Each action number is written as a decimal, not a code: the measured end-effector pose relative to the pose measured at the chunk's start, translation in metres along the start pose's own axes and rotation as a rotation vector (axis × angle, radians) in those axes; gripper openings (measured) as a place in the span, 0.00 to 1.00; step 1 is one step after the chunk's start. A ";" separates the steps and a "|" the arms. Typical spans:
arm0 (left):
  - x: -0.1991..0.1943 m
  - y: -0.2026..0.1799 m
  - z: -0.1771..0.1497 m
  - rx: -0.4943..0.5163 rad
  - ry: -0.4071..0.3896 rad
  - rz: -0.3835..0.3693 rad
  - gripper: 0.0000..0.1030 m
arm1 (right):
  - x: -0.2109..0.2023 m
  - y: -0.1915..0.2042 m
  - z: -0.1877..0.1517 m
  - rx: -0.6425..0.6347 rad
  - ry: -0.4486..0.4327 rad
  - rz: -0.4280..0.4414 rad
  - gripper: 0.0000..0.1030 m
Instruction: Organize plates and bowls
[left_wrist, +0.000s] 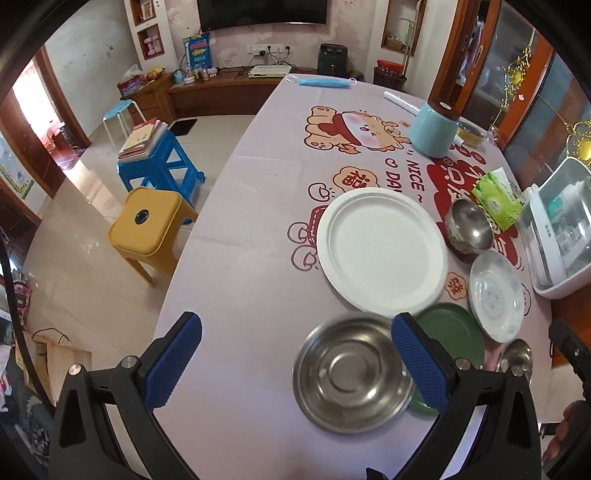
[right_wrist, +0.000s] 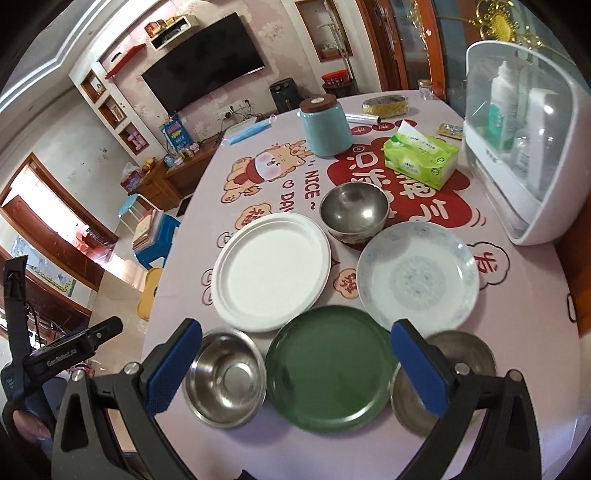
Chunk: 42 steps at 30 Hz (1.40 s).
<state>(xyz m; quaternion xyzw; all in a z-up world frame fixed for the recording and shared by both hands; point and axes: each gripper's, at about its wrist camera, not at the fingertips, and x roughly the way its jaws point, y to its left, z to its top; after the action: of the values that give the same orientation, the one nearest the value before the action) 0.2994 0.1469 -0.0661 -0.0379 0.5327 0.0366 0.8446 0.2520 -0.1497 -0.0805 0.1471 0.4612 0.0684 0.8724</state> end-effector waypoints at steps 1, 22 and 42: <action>0.007 0.002 0.005 0.003 0.005 -0.004 0.99 | 0.008 0.000 0.003 0.002 0.001 -0.004 0.99; 0.152 -0.002 0.048 0.013 0.105 -0.158 0.93 | 0.141 -0.013 0.023 0.050 0.101 0.059 0.86; 0.216 -0.007 0.039 0.004 0.214 -0.260 0.60 | 0.192 -0.024 0.015 0.110 0.201 0.040 0.65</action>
<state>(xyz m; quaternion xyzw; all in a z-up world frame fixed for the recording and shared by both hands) 0.4277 0.1484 -0.2444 -0.1083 0.6103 -0.0784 0.7808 0.3723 -0.1265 -0.2311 0.1963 0.5463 0.0749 0.8108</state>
